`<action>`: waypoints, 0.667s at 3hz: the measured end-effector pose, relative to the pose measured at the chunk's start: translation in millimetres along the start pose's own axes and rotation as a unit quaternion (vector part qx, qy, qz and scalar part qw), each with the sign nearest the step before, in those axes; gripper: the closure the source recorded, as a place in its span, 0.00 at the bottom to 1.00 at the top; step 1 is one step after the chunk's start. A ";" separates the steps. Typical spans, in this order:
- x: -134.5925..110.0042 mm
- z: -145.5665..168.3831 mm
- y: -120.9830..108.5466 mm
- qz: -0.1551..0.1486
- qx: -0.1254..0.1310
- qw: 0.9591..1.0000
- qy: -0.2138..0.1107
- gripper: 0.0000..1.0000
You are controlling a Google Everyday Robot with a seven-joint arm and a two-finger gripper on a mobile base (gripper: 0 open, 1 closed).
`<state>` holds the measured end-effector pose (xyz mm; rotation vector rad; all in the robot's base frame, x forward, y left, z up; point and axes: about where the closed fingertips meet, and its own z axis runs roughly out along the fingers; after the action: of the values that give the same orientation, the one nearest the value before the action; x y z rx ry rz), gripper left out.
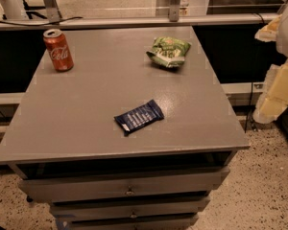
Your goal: Knock coke can over
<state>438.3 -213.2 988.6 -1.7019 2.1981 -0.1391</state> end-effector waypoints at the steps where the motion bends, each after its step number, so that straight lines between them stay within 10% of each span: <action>1: 0.0 0.0 0.0 0.000 0.000 1.000 0.000 0.00; 2: -1.9 2.0 -0.4 0.002 0.003 1.000 -0.010 0.00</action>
Offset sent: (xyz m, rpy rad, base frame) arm 0.0041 0.0030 -0.0082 0.0429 -0.0076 -0.0001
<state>439.8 -211.2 987.3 -1.6874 2.1848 -0.1277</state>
